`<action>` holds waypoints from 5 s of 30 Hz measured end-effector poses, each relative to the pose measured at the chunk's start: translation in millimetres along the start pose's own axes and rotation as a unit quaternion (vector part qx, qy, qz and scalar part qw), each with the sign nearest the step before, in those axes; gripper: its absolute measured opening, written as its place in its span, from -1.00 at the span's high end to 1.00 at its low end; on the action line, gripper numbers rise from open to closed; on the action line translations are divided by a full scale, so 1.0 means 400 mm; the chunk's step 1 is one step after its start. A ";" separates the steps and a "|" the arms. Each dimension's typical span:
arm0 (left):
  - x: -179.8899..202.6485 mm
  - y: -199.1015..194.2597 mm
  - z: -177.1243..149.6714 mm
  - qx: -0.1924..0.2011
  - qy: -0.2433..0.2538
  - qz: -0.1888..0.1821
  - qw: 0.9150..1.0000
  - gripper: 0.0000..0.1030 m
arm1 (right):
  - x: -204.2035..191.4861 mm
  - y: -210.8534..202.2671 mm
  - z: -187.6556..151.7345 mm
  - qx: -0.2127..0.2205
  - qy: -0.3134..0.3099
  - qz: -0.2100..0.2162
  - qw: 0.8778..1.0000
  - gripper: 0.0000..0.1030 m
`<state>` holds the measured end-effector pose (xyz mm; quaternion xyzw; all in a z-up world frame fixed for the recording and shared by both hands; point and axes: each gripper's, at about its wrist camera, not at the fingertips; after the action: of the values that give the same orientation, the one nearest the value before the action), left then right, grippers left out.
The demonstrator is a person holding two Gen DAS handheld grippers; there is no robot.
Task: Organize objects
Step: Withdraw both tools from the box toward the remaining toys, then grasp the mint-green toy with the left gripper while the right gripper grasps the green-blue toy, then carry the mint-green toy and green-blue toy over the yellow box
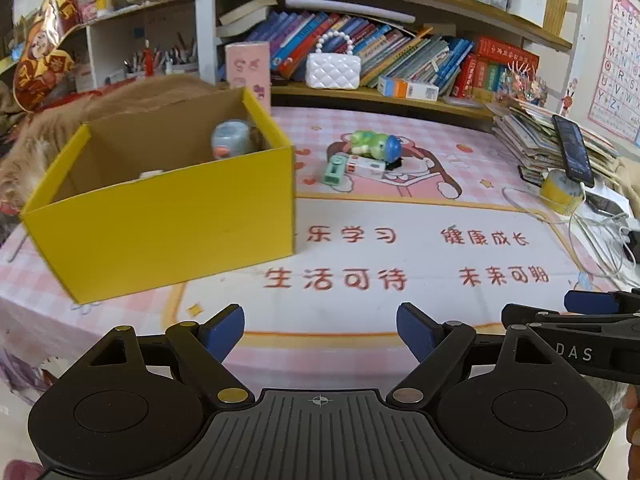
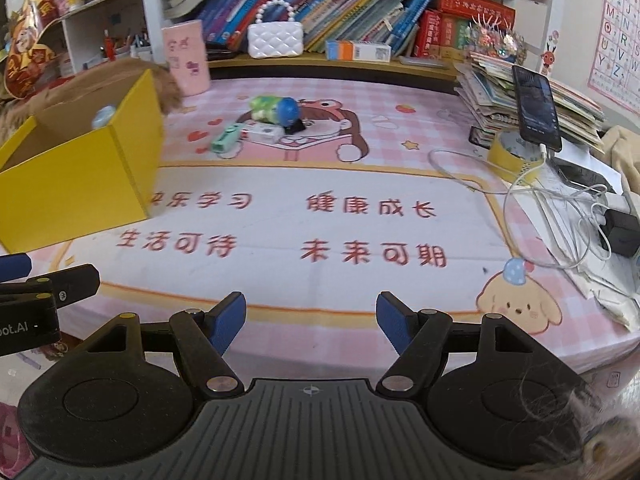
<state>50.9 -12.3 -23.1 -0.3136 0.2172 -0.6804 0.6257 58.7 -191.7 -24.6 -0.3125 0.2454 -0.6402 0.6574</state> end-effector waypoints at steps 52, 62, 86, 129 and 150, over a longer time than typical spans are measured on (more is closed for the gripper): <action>0.252 0.433 0.286 0.017 -0.029 0.116 0.993 -0.04 | 0.277 0.447 0.447 0.079 -0.067 0.159 0.982 -0.30; 0.222 0.496 0.308 0.002 -0.037 0.144 0.989 -0.03 | 0.222 0.540 0.486 0.046 -0.084 0.210 0.973 -0.25; 0.178 0.618 0.343 -0.030 -0.071 0.138 0.987 0.22 | 0.289 0.564 0.506 0.054 -0.027 0.266 0.962 0.27; 0.167 0.175 0.074 -0.031 -0.012 -0.016 0.999 0.55 | 0.171 0.178 0.137 -0.011 -0.011 0.115 0.993 0.27; -0.142 -0.056 -0.026 0.007 -0.052 0.026 0.998 0.55 | -0.164 0.008 0.035 0.004 -0.076 0.144 0.987 0.27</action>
<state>28.8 45.8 -23.7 -0.3382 0.1879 -0.6480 0.6561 67.2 -125.0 -22.3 -0.3190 0.2348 -0.5145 0.7605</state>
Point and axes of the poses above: each gripper's, at about its wrist camera, not at the fingertips, and y roughly the way its jaws point, x to its right, z to its top, and after that the axes turned 8 degrees about -y, right-handed
